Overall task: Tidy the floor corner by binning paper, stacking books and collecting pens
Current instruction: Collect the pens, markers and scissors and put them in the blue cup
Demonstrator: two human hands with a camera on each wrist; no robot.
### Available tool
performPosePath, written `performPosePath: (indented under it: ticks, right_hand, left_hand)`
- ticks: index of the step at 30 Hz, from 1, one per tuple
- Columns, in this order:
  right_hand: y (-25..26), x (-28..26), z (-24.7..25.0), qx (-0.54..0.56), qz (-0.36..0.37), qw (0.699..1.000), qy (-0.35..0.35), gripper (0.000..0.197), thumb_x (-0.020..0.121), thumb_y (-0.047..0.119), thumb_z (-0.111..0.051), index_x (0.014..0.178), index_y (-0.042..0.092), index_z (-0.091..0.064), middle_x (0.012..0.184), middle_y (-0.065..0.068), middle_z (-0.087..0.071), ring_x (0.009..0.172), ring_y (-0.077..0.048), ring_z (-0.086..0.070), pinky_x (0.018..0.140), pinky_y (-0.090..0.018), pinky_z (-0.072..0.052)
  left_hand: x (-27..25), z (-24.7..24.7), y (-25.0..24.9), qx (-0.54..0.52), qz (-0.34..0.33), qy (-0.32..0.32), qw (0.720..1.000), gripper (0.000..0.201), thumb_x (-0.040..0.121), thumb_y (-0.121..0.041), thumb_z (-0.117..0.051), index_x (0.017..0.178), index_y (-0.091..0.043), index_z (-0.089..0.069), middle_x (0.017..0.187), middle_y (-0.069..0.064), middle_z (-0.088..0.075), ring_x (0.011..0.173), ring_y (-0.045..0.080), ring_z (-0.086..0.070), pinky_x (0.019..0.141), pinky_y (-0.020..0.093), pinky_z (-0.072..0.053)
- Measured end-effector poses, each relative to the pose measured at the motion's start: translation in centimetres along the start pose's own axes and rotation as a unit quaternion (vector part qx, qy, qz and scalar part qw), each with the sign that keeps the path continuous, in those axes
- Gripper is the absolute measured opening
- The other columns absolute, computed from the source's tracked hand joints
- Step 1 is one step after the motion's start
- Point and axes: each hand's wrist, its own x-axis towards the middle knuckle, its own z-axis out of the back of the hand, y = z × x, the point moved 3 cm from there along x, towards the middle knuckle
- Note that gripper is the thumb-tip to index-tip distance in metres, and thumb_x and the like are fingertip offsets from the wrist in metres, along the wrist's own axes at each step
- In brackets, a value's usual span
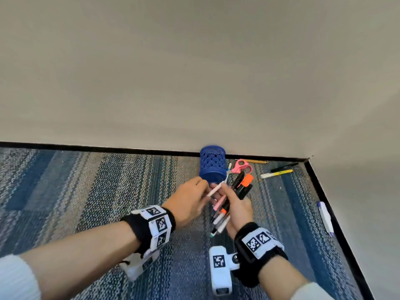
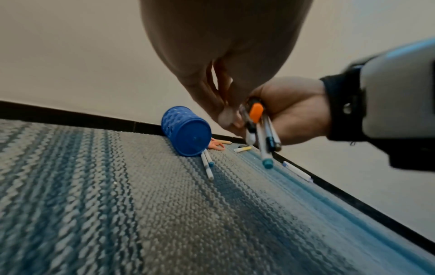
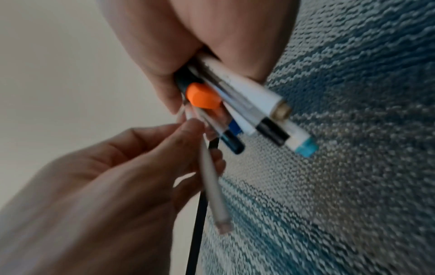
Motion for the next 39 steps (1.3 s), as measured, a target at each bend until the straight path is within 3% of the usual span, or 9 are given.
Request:
performPosePath:
  ticks: [6, 11, 18, 21, 23, 27, 33, 37, 39]
  right_hand:
    - [0.1, -0.6, -1.3, -0.117, -0.008, 0.993, 0.024, 0.010, 0.082, 0.001, -0.070, 0.090, 0.003, -0.065, 0.082, -0.021, -0.068, 0.069, -0.029, -0.067, 0.066, -0.039, -0.056]
    - [0.8, 1.3, 0.6, -0.294, -0.006, 0.955, 0.036, 0.010, 0.082, -0.002, -0.069, 0.082, 0.002, -0.061, 0.067, -0.011, -0.062, 0.041, -0.011, -0.061, 0.040, -0.019, -0.047]
    - [0.6, 1.4, 4.8, -0.527, 0.028, 0.843, 0.099, 0.018, 0.078, 0.005, -0.070, 0.067, 0.012, -0.058, 0.057, -0.007, -0.066, 0.057, -0.027, -0.067, 0.065, -0.045, -0.059]
    - [2.0, 0.9, 6.6, -0.661, 0.096, 0.735, 0.116, 0.028, 0.078, 0.027, -0.073, 0.064, 0.023, -0.050, 0.066, 0.002, -0.064, 0.066, -0.020, -0.059, 0.063, -0.031, -0.045]
    - [3.1, 0.1, 8.1, -0.666, 0.108, 0.728, 0.122, 0.033, 0.080, 0.022, -0.074, 0.064, 0.023, -0.046, 0.063, 0.007, -0.055, 0.061, -0.013, -0.051, 0.060, -0.029, -0.037]
    - [5.3, -1.1, 11.5, -0.674, 0.104, 0.723, 0.109, 0.035, 0.078, 0.021, -0.076, 0.064, 0.019, -0.044, 0.055, 0.007, -0.046, 0.053, -0.006, -0.041, 0.055, -0.024, -0.032]
    - [8.7, -1.9, 11.1, -0.762, 0.112, 0.627, 0.117, 0.036, 0.076, 0.028, -0.075, 0.064, 0.028, -0.041, 0.063, 0.008, -0.052, 0.060, -0.010, -0.049, 0.054, -0.016, -0.036]
    - [11.2, -1.6, 6.8, -0.789, 0.164, 0.588, 0.076, 0.027, 0.076, 0.033, -0.075, 0.079, 0.024, -0.050, 0.080, -0.002, -0.064, 0.076, -0.022, -0.059, 0.062, -0.027, -0.038]
    - [11.9, -1.5, 4.6, -0.821, 0.200, 0.531, 0.068, 0.027, 0.079, 0.036, -0.072, 0.093, 0.020, -0.055, 0.092, -0.008, -0.069, 0.087, -0.027, -0.065, 0.070, -0.031, -0.046]
  left_hand:
    - [-2.6, 3.3, -3.0, 0.046, 0.027, 0.046, 0.998, 0.025, 0.095, -0.038, -0.055, 0.098, -0.015, -0.063, 0.096, 0.001, -0.060, 0.088, 0.018, -0.056, 0.081, 0.029, -0.045]
    - [-4.0, 7.7, -1.4, 0.187, 0.048, 0.143, 0.971, 0.026, 0.097, -0.041, -0.048, 0.102, -0.018, -0.059, 0.103, -0.001, -0.055, 0.088, 0.014, -0.055, 0.082, 0.031, -0.050]
    - [1.6, 7.4, 1.2, 0.219, 0.157, 0.104, 0.957, 0.041, 0.095, -0.048, -0.047, 0.095, -0.009, -0.061, 0.104, 0.011, -0.062, 0.092, 0.029, -0.063, 0.083, 0.041, -0.054]
    - [5.8, 5.5, 1.4, 0.131, 0.257, 0.078, 0.954, 0.054, 0.095, -0.057, -0.041, 0.083, -0.008, -0.061, 0.103, 0.018, -0.067, 0.094, 0.033, -0.063, 0.079, 0.035, -0.050]
    - [8.2, 3.9, 1.5, 0.084, 0.287, 0.081, 0.951, 0.066, 0.094, -0.062, -0.039, 0.098, -0.003, -0.066, 0.107, 0.018, -0.067, 0.101, 0.034, -0.062, 0.079, 0.034, -0.047]
    - [11.5, 0.0, 1.4, 0.058, 0.273, 0.109, 0.954, 0.071, 0.083, -0.076, -0.044, 0.078, -0.008, -0.064, 0.083, 0.012, -0.065, 0.090, 0.029, -0.063, 0.067, 0.032, -0.042]
    - [10.4, -2.5, 2.7, -0.035, 0.293, 0.093, 0.951, 0.069, 0.054, -0.065, -0.071, 0.099, -0.013, -0.068, 0.105, 0.006, -0.069, 0.091, 0.026, -0.065, 0.078, 0.033, -0.055]
    - [7.2, -0.9, 1.8, 0.011, 0.146, 0.019, 0.989, 0.083, 0.052, -0.045, -0.083, 0.119, -0.007, -0.050, 0.116, 0.009, -0.051, 0.102, 0.029, -0.056, 0.088, 0.037, -0.048]
    - [5.3, 0.2, 0.9, 0.038, 0.050, 0.015, 0.998, 0.084, 0.056, -0.039, -0.083, 0.125, -0.006, -0.049, 0.117, 0.010, -0.051, 0.101, 0.030, -0.056, 0.088, 0.037, -0.046]
